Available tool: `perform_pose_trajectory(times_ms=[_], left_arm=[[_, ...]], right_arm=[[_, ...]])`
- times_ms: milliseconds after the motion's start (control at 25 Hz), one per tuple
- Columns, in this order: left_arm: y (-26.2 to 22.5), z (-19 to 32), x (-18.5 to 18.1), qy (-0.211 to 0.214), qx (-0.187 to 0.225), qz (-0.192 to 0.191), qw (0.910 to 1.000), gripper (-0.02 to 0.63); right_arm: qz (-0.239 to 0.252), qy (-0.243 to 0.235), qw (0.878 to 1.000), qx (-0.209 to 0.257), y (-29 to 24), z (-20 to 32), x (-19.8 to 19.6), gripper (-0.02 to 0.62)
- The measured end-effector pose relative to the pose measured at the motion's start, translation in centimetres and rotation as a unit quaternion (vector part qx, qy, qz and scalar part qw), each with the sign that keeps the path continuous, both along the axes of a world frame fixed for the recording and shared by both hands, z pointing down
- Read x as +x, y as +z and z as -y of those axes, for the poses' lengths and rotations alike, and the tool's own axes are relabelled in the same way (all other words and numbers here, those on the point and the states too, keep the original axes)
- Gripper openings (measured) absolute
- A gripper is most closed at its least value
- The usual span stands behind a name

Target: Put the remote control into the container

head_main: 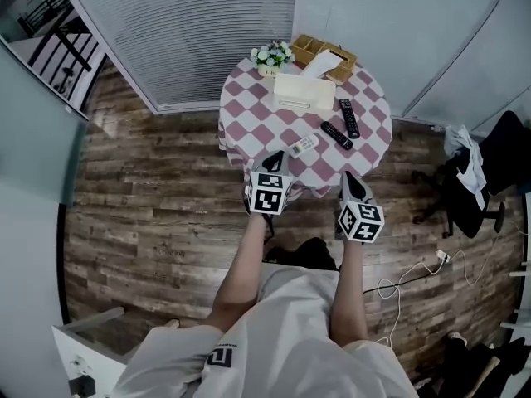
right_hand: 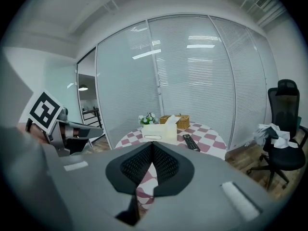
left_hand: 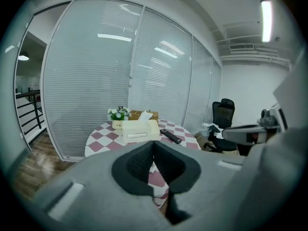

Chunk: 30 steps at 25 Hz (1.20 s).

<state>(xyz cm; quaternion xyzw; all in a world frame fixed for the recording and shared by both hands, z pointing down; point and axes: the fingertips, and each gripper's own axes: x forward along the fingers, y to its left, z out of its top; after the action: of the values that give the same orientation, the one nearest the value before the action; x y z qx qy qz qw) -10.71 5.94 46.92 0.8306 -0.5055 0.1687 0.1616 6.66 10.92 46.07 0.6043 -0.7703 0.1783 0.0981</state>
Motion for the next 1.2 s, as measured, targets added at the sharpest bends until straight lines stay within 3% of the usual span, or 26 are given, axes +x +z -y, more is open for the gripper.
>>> perform_pose_trajectory(times_ms=[360,840,1200], left_arm=[[2.9,1.9,1.5,0.013,-0.011,0.008,0.9998,0.003],[3.2,14.4,5.9,-0.006,-0.011,0.008,0.9999,0.003],[4.6,19.7,8.5,0.016,-0.026,0.009,0.9995,0.003]], right_arm=[[0.005,0.000,1.000,-0.009,2.9,3.9,0.2,0.002],[-0.002,-0.006,1.000,-0.011,2.1,16.5,5.4,0.003],[0.006,-0.020,0.999,-0.044,4.2,21.0,6.9,0.002]])
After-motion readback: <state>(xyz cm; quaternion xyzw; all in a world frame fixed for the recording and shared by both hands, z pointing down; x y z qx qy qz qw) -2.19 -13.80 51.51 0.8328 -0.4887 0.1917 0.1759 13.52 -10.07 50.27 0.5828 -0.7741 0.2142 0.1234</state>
